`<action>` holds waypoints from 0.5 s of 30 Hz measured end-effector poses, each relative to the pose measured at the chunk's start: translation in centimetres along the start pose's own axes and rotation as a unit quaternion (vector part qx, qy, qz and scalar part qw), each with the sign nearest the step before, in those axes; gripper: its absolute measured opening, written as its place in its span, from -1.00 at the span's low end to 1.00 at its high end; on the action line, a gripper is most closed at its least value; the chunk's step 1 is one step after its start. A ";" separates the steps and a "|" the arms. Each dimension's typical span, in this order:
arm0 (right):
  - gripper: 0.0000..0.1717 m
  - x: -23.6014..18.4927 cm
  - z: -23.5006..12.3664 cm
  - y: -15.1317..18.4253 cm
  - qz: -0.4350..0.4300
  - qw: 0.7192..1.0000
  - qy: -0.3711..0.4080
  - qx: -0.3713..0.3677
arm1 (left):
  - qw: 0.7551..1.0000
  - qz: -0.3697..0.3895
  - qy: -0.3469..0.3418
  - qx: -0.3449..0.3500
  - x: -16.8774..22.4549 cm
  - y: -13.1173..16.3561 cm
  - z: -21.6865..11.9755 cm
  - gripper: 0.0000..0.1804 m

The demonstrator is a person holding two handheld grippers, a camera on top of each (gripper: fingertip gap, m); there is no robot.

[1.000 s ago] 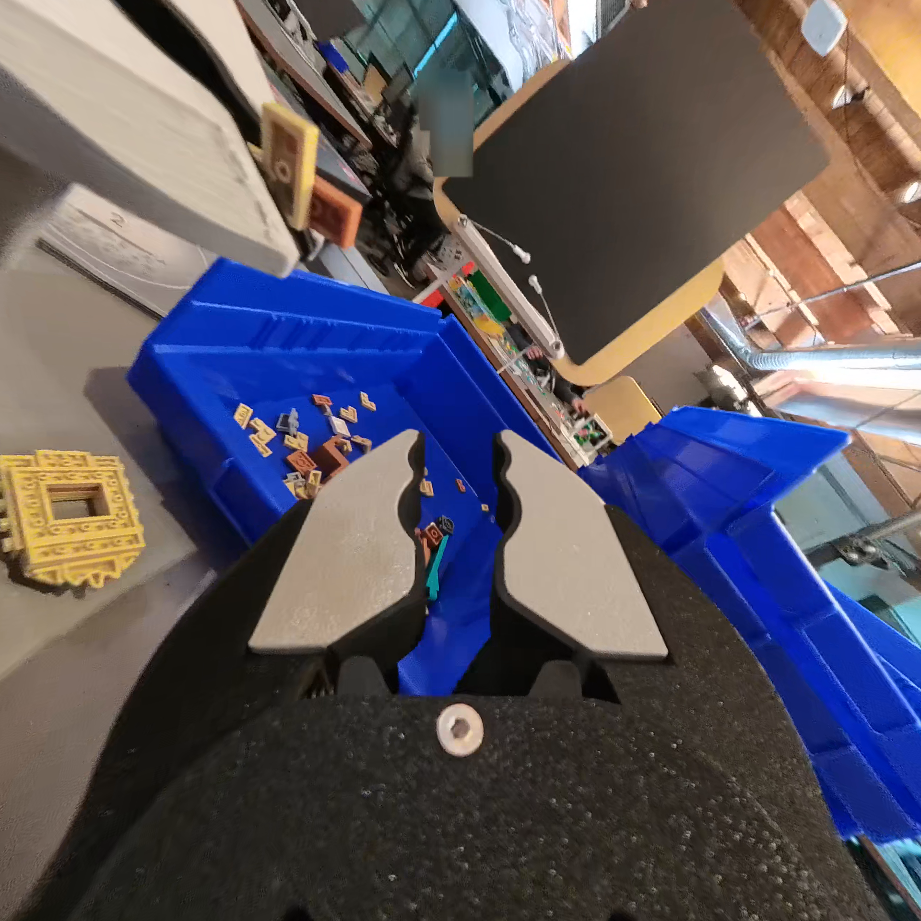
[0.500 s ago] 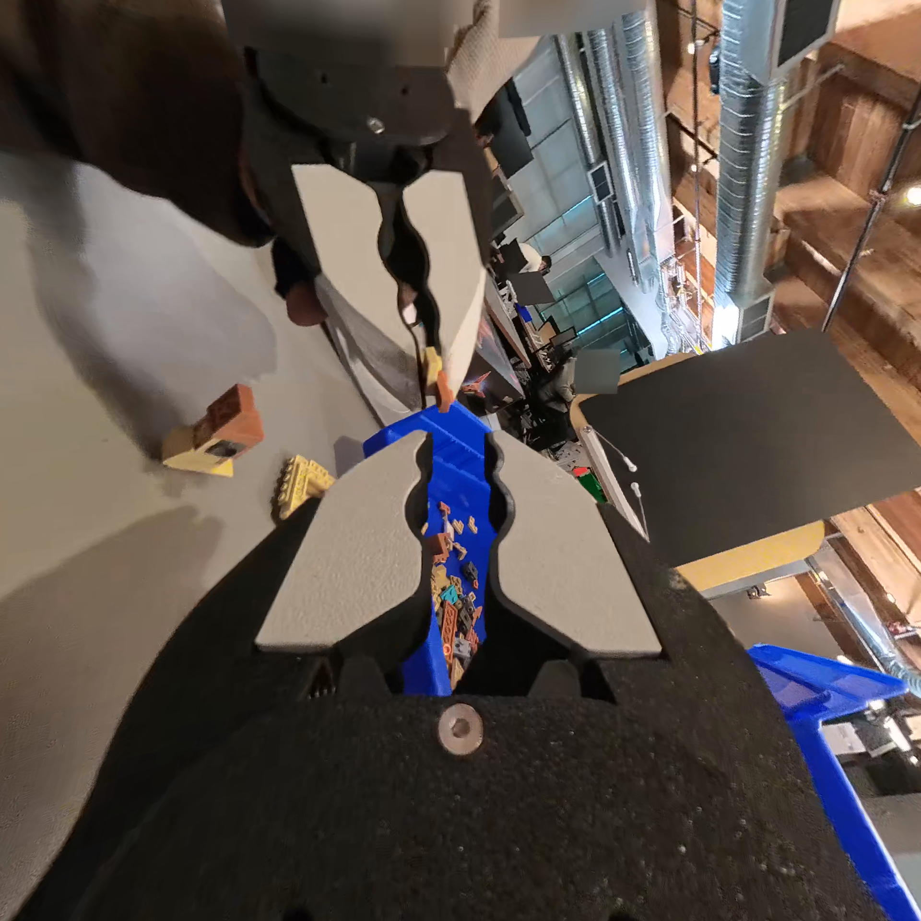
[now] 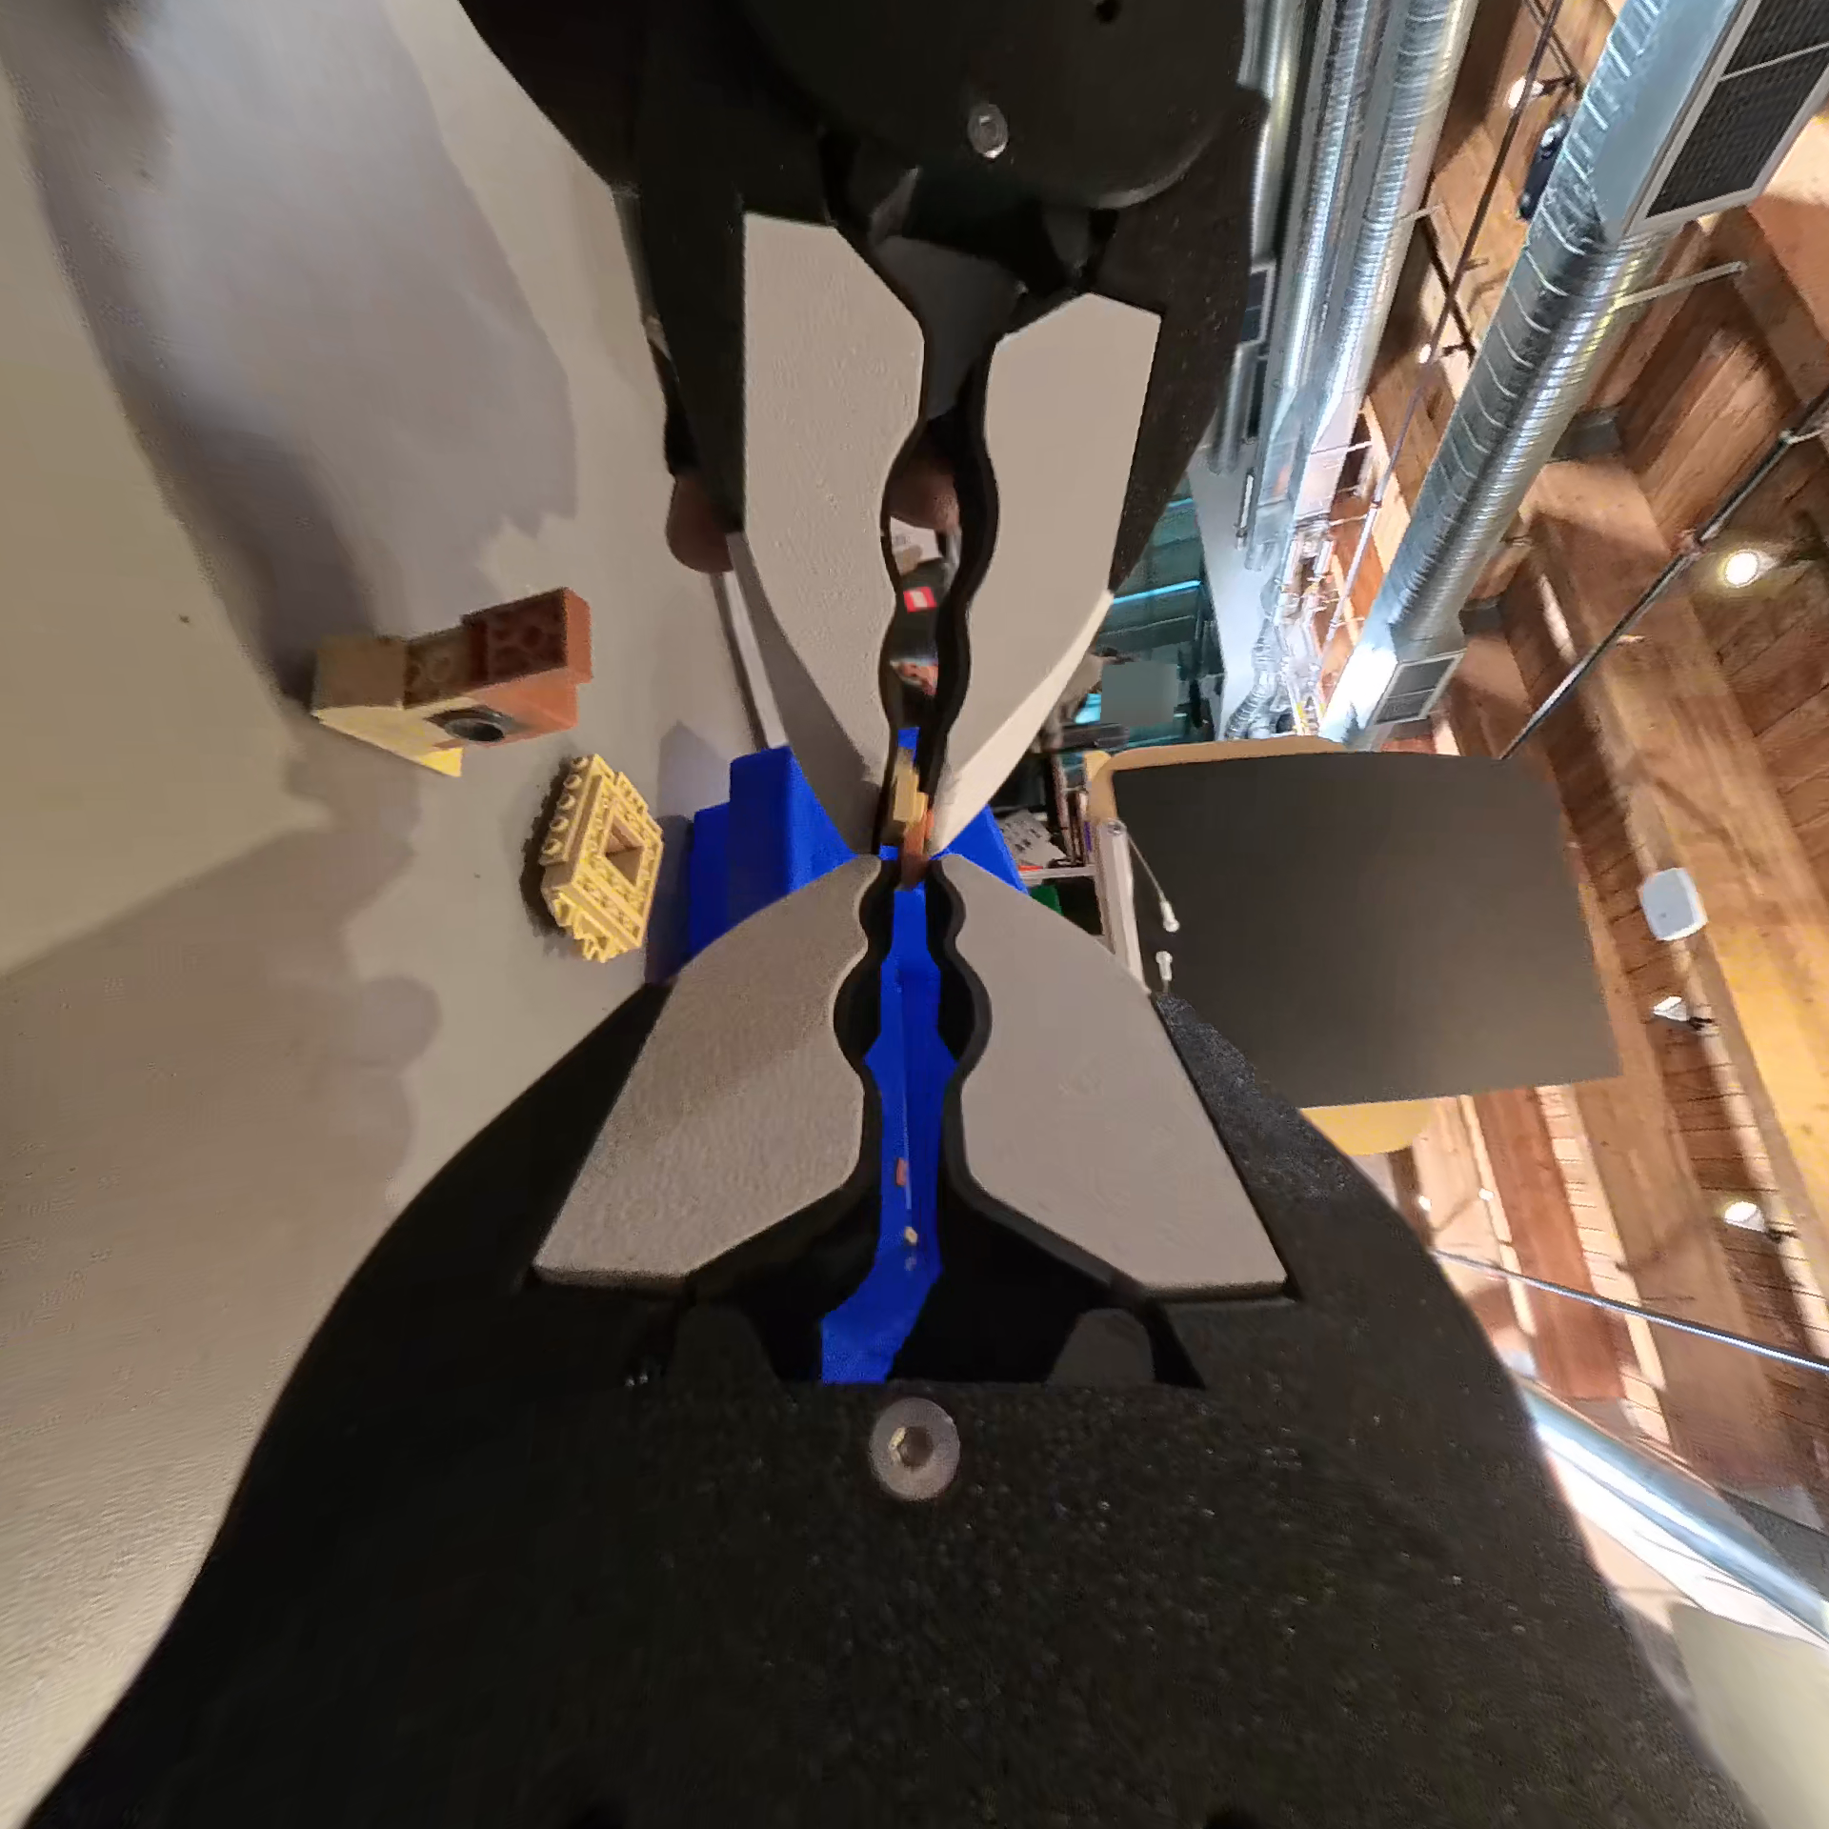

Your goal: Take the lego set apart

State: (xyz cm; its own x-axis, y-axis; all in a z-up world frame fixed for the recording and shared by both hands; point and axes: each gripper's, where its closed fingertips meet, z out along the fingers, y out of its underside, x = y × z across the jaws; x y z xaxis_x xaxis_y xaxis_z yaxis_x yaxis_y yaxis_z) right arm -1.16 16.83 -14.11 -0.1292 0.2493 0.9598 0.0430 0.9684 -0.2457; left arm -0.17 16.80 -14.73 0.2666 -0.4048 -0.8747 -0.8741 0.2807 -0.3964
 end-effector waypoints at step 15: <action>-0.95 2.5 0.2 1.0 -0.063 0.991 0.100 -0.070 | 0.986 0.095 -0.122 -0.066 -2.6 0.7 0.1 -0.93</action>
State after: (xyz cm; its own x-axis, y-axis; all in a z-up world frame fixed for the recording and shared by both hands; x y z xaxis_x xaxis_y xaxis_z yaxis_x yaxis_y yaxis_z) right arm -1.59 18.37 -12.01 0.0558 0.1068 0.9927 0.1770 0.9775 -0.1151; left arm -1.45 18.16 -12.73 0.1685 -0.1309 -0.9770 -0.9584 0.2098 -0.1934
